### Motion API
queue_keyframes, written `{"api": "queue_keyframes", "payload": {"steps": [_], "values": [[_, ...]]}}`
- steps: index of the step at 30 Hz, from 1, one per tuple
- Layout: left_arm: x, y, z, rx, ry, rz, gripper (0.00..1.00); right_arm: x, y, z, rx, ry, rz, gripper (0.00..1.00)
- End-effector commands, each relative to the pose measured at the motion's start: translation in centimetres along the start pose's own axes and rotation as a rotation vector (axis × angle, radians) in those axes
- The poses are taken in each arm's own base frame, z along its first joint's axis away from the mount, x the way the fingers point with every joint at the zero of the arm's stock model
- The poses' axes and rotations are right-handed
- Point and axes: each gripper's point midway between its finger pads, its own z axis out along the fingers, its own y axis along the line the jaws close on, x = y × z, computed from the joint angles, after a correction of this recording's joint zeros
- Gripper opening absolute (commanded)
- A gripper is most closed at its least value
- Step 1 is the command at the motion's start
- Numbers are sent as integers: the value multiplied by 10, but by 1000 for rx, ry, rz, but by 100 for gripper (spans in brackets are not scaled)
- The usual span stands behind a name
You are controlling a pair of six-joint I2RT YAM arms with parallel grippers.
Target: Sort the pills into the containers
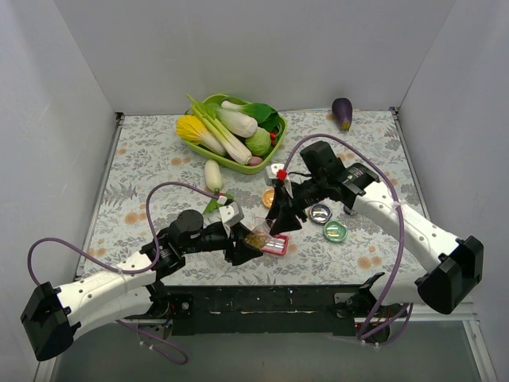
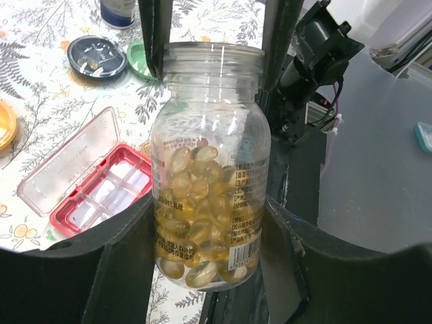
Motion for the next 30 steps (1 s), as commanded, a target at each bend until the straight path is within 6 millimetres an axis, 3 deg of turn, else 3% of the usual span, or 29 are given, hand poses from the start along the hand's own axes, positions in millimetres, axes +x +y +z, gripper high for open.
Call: {"api": "queue_keyframes", "payload": {"steps": [1,2,8,14,20,23,26,30], "values": [[0,-7,-4,28,3,17,0,-25,14,-12,-45,-63,-647,12],[1,-7,-4,29,6,14,0,-26,15,-14,-66,-49,-784,12],[-1,-9,-3,38,9,15,0,-4,3,-3,-153,-12,-1117,11],[0,-8,-2,42,13,17,0,3,-3,0,-145,-11,-1110,14],[3,-12,-3,59,12,6,0,-10,5,-4,-158,-76,-1108,14],[4,-14,-3,71,14,4,0,-12,-2,-4,-162,-46,-1166,15],[4,-14,-4,69,19,4,0,-5,-5,-6,-200,17,-1279,17],[3,-13,-5,61,11,8,0,1,2,-5,-245,3,-1217,22]]}}
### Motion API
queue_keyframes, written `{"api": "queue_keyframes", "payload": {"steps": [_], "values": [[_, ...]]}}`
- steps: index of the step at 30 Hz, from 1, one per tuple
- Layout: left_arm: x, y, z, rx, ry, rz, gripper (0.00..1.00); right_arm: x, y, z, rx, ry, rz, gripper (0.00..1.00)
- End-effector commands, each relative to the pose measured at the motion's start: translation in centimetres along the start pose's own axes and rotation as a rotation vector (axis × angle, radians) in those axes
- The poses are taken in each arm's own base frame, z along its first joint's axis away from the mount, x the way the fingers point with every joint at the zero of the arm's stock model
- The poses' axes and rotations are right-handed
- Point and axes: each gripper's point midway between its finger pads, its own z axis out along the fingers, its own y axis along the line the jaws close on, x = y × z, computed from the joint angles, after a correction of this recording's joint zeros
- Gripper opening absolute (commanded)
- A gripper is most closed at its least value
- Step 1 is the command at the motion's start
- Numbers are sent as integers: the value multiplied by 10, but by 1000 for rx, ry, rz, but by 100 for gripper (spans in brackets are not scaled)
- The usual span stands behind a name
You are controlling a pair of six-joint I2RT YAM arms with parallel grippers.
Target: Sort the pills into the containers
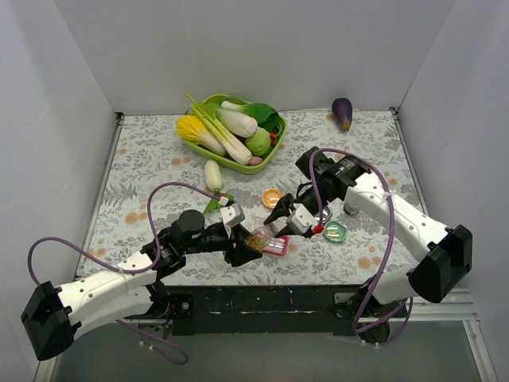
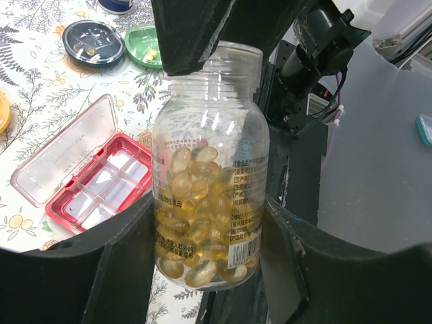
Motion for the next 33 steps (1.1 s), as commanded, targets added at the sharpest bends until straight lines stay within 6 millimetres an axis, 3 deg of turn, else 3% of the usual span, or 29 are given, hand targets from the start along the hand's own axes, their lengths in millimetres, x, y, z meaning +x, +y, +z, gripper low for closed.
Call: {"api": "queue_keyframes", "payload": {"steps": [1,6,8,9,15,19,21,22,23,25,27,28,30,31,33], "values": [[-2,-13,-3,58,-8,10,0,-8,-4,-5,-17,-17,-88,25],[-2,-12,-2,56,-9,9,0,-18,10,1,-26,-94,117,44],[-3,-11,-1,54,-12,10,0,-24,6,1,-8,-117,185,71],[-3,-11,-1,55,-12,10,0,-25,6,0,-4,-119,282,91],[-2,-12,-1,57,-11,-1,0,-33,-6,-5,40,-120,411,96],[-4,-12,-4,49,-16,2,0,-29,-17,-18,116,-8,514,97],[-5,-12,-6,42,-20,7,0,-35,-40,-34,227,27,478,98],[-5,-12,-7,37,-20,5,0,-26,-48,-43,296,99,489,98],[-6,-12,-8,35,-26,9,0,-29,-68,-58,433,106,575,98],[-5,-11,-9,26,-28,3,0,-16,-79,-80,599,182,711,98],[-5,-10,-10,20,-34,2,0,-34,-67,-72,520,77,792,98],[-5,-10,-10,16,-36,-2,0,-60,-58,-58,392,-65,834,98],[-5,-9,-10,10,-39,-6,0,-77,-53,-42,263,-241,1044,90],[-7,-9,-9,9,-46,-6,0,-72,-37,-31,187,-298,1137,88],[-6,-7,-8,5,-43,-11,0,-63,-34,-27,206,-296,1199,88]]}}
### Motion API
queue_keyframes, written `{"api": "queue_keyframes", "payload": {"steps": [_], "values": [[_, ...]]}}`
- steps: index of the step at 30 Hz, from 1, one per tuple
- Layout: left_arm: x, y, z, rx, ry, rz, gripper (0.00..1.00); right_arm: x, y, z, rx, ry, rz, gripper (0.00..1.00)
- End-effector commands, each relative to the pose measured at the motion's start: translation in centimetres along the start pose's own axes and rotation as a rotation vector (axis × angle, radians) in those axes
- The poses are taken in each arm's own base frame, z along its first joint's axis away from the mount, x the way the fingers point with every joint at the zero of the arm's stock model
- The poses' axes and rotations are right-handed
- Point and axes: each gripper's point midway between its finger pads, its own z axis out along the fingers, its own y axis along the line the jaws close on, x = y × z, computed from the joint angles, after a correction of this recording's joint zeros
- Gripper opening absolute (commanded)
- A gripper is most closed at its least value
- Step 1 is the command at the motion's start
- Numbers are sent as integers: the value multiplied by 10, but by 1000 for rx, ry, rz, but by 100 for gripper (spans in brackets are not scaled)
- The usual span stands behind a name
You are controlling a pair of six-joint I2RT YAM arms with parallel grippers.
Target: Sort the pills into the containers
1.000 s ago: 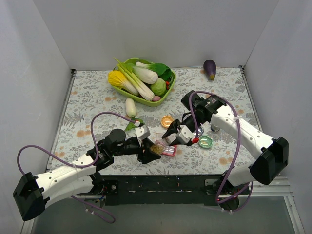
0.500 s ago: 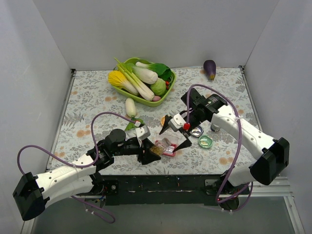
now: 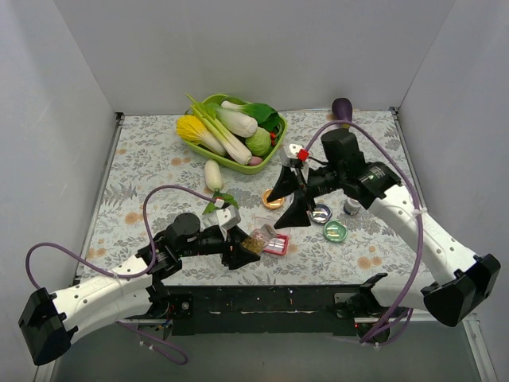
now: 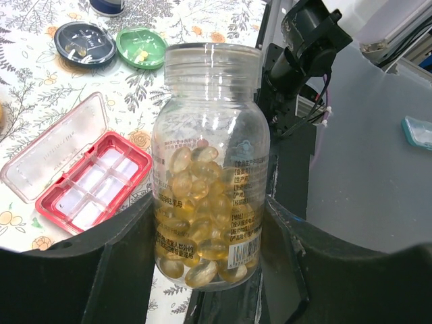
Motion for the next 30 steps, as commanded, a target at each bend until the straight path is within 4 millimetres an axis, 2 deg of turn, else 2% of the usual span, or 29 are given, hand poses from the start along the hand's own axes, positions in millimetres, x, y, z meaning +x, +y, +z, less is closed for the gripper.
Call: {"api": "queue_keyframes", "payload": {"steps": [1,3,7,21,24,28,29,30], "values": [[-7,1,1,-15,-25,1,0,24,16,17,-120,-25,432,88],[-7,2,1,-17,-25,-1,0,33,15,21,-118,-25,504,82],[-7,3,3,-16,-26,0,0,52,1,29,-18,14,541,80],[-8,6,3,-33,-35,10,0,67,7,43,-38,79,562,69],[-8,6,2,-36,-34,10,0,71,7,45,-32,95,556,63],[-6,7,0,-44,-34,9,0,69,9,46,-42,115,518,46],[-6,7,-1,-44,-35,13,0,69,10,47,-54,121,485,32],[-5,7,-1,-45,-31,12,0,67,12,47,-69,119,466,23]]}}
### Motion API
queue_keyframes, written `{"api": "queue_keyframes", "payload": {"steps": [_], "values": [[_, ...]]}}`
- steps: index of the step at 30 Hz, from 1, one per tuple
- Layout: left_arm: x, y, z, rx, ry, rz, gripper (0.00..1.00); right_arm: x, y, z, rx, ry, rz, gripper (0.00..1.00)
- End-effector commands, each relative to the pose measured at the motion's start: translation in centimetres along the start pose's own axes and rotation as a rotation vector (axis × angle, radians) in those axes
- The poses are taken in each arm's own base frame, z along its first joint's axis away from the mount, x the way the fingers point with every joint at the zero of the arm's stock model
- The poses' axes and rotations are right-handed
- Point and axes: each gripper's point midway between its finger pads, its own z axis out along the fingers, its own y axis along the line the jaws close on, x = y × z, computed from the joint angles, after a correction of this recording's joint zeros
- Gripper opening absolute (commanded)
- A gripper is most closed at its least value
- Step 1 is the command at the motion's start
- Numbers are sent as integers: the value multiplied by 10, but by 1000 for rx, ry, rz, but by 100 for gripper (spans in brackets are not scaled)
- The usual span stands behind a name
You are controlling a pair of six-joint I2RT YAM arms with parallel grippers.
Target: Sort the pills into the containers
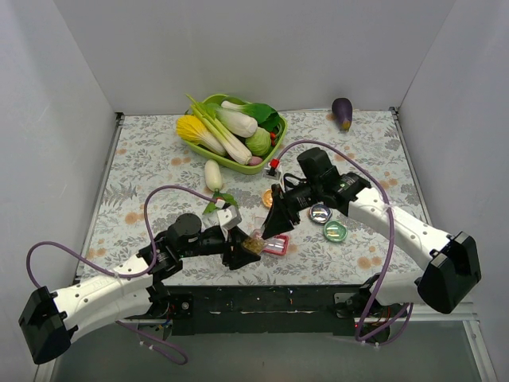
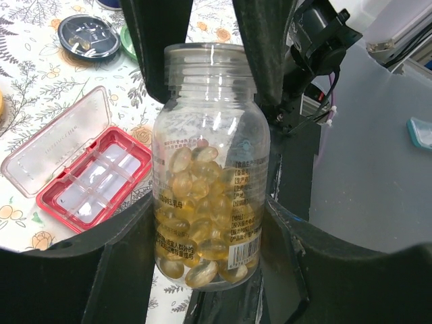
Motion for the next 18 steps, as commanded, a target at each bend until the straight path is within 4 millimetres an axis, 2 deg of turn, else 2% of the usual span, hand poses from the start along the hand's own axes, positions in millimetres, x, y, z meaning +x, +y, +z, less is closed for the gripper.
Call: {"api": "queue_keyframes", "payload": {"steps": [1,2,3,4,5,7,8,10,12,15,18], "values": [[-9,-1,-3,-6,-37,32,0,-9,14,0,-54,20,-154,15],[-9,-1,-4,-4,-35,36,0,-9,19,-1,-68,40,-177,4],[-8,-2,-4,0,-31,41,0,-9,22,-1,-87,52,-217,1],[-7,-2,-4,3,-29,43,0,-6,23,1,-114,74,-246,1],[-6,-3,-5,8,-27,47,0,-6,31,0,-151,98,-350,1],[-5,-5,-5,20,-17,56,0,-2,34,2,-208,133,-475,1],[-4,-5,-4,24,-7,55,0,-4,34,5,-245,130,-697,1],[-3,-7,-4,36,4,59,0,2,36,2,-276,155,-874,1],[-2,-7,-3,38,13,56,0,3,28,4,-305,147,-1140,1],[-1,-8,-4,42,12,57,0,-2,16,6,-296,164,-1322,1],[1,-8,-6,41,9,61,0,-6,15,6,-302,169,-1385,1]]}}
